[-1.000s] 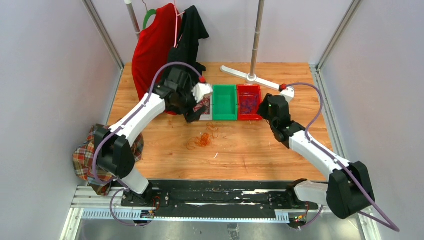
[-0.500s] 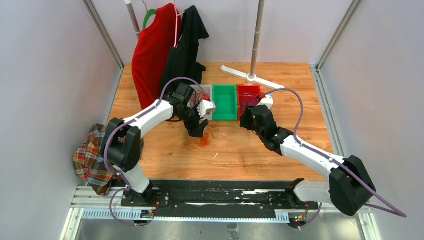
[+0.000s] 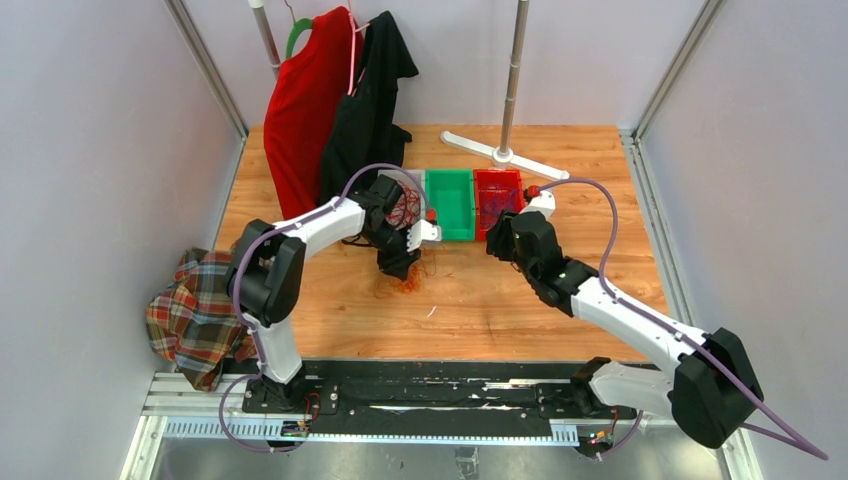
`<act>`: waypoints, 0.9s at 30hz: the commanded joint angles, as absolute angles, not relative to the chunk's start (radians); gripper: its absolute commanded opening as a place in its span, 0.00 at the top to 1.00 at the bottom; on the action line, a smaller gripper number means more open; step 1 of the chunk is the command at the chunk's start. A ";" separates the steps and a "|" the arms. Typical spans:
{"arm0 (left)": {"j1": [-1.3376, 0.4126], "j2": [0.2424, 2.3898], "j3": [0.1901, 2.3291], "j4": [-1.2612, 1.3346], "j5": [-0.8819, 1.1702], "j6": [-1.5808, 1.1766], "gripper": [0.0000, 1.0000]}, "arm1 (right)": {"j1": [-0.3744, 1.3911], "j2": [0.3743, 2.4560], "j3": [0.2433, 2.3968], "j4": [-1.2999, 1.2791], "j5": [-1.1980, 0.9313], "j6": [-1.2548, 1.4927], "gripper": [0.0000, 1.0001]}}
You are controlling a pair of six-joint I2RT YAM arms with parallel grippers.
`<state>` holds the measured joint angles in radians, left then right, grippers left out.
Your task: Untangle the cables
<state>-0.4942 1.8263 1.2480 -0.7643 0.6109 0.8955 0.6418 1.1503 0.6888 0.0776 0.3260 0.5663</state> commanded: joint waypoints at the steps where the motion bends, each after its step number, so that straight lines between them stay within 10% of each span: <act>1: -0.501 1.800 1.289 -0.775 0.651 0.918 0.72 | 0.652 1.128 0.669 0.052 0.354 0.590 0.59; 12: -0.517 1.642 1.313 -0.827 0.683 0.798 0.96 | 0.655 1.093 0.662 0.088 0.313 0.580 0.65; 21: -0.517 1.537 1.553 -0.925 0.649 0.592 0.99 | 0.710 1.004 0.566 0.515 0.039 0.412 0.32; 27: -0.533 1.522 1.593 -0.932 0.641 0.549 0.99 | 0.725 1.029 0.625 0.583 -0.199 0.416 0.29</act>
<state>-0.5152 1.5242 1.5734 -0.8974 0.6437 0.6132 0.7002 1.0206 0.5808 0.4633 -0.0074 0.4477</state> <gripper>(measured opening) 0.023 0.703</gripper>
